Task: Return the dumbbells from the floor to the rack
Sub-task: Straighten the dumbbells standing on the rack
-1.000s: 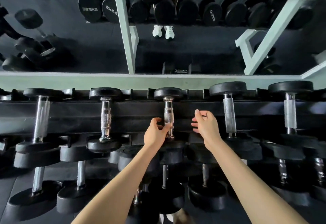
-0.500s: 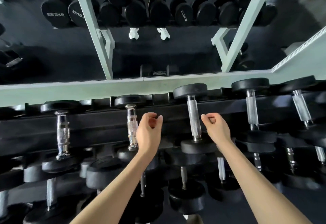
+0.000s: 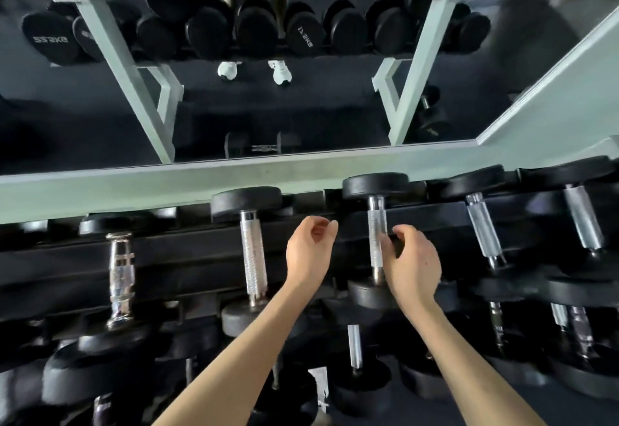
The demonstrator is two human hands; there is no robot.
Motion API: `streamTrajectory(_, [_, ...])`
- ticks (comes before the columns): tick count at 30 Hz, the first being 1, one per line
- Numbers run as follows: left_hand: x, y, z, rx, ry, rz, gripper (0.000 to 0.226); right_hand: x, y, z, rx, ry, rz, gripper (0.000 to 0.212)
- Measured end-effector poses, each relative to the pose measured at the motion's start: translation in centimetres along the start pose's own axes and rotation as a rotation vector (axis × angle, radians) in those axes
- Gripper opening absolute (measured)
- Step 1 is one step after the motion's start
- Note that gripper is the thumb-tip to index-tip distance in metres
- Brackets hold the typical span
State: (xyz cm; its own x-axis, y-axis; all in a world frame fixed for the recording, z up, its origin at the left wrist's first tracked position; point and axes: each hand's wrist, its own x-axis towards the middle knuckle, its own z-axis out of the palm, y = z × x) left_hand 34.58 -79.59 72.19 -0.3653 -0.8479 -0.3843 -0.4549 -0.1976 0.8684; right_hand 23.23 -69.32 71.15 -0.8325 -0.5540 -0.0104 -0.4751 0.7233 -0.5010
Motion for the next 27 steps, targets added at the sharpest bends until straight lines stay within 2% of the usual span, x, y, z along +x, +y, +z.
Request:
streamTrajectory(3, [1.3, 0.8, 3.9, 0.006, -0.081, -0.102, 0.035, 1.7, 2.7, 0.0, 0.046, -0.314, 0.216, 0.049])
streamTrajectory(5, [2.1, 1.2, 6.1, -0.009, -0.133, -0.184, 0.046, 2.3, 3.6, 0.4, 0.18, -0.503, 0.248, 0.047])
streamTrajectory(8, [2.9, 1.7, 8.6, -0.087, -0.219, -0.266, 0.047, 2.4, 4.1, 0.6, 0.341, -0.665, 0.233, 0.041])
streamTrajectory(10, [3.4, 1.9, 9.6, -0.119, -0.225, -0.279, 0.035, 2.6, 4.5, 0.9, 0.355, -0.701, 0.215, 0.038])
streamTrajectory(13, [3.7, 1.6, 10.0, -0.19, -0.186, -0.277, 0.004, 2.8, 4.7, 1.2, 0.354, -0.708, 0.183, 0.035])
streamTrajectory(16, [3.5, 1.6, 9.9, -0.226, -0.167, -0.301, 0.015, 2.7, 4.7, 1.2, 0.336, -0.688, 0.156, 0.03])
streamTrajectory(22, [3.4, 1.7, 10.0, -0.298, -0.154, -0.326, 0.013, 2.8, 4.7, 1.1, 0.297, -0.686, 0.138, 0.034])
streamTrajectory(25, [3.3, 0.9, 10.1, -0.326, -0.131, -0.355, 0.004, 2.8, 5.0, 1.1, 0.251, -0.71, 0.115, 0.038])
streamTrajectory(27, [3.1, 0.2, 10.1, -0.35, -0.128, -0.366, 0.01, 2.5, 4.9, 0.9, 0.215, -0.728, 0.109, 0.043])
